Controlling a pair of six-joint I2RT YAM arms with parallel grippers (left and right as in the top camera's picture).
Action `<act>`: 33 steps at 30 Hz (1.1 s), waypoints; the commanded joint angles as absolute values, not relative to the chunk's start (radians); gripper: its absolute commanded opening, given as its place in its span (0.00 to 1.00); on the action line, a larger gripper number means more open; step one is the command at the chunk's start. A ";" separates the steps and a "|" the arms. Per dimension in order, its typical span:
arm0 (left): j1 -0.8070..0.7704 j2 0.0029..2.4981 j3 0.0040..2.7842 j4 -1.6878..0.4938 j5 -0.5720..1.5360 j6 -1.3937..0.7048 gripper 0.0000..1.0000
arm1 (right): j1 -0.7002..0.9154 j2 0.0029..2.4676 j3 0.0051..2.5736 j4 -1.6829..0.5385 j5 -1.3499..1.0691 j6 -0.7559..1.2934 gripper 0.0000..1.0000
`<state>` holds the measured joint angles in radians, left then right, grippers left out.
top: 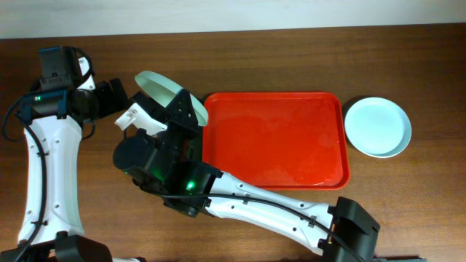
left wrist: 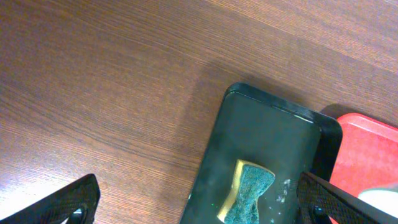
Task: Clean dirty plates on tray and stack at the side
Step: 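Hold the plate tilted over the black tray to drain it, right gripper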
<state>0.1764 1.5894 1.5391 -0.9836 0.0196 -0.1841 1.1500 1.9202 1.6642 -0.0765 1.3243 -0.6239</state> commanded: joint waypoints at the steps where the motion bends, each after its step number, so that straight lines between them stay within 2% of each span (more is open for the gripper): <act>1: 0.179 1.582 1.544 -0.982 0.023 -0.197 0.99 | 1.121 1.919 1.679 -0.046 1.422 -0.590 0.04; 3: 0.179 1.582 1.544 -0.982 0.023 -0.197 0.99 | 1.103 1.920 1.677 -0.084 1.423 -0.440 0.04; 7: 0.179 1.582 1.544 -0.982 0.023 -0.197 0.99 | 1.098 1.920 1.677 -0.195 1.428 -0.434 0.04; 9: 0.179 1.582 1.544 -0.982 0.023 -0.197 0.99 | 1.099 1.919 1.677 -0.196 1.446 -0.316 0.04; 12: 0.179 1.582 1.544 -0.982 0.023 -0.197 0.99 | 1.114 1.920 1.677 -0.199 1.435 -0.407 0.04; 13: 0.179 1.582 1.544 -0.982 0.023 -0.197 0.99 | 1.113 1.919 1.677 -0.197 1.457 -0.398 0.04; 15: 0.179 1.582 1.544 -0.982 0.023 -0.197 0.99 | 1.112 1.920 1.676 -0.207 1.465 -0.249 0.04; 18: 0.179 1.582 1.544 -0.982 0.023 -0.197 0.99 | 1.114 1.920 1.676 -0.229 1.444 -0.308 0.04; 20: 0.179 1.582 1.544 -0.982 0.022 -0.197 0.99 | 1.110 1.920 1.676 -0.233 1.461 -0.239 0.04; 25: 0.179 1.582 1.544 -0.982 0.022 -0.197 0.99 | 1.111 1.920 1.675 -0.308 1.388 -0.200 0.04; 33: 0.179 1.582 1.544 -0.982 0.023 -0.197 0.99 | 1.079 1.920 1.670 -0.548 1.252 0.056 0.04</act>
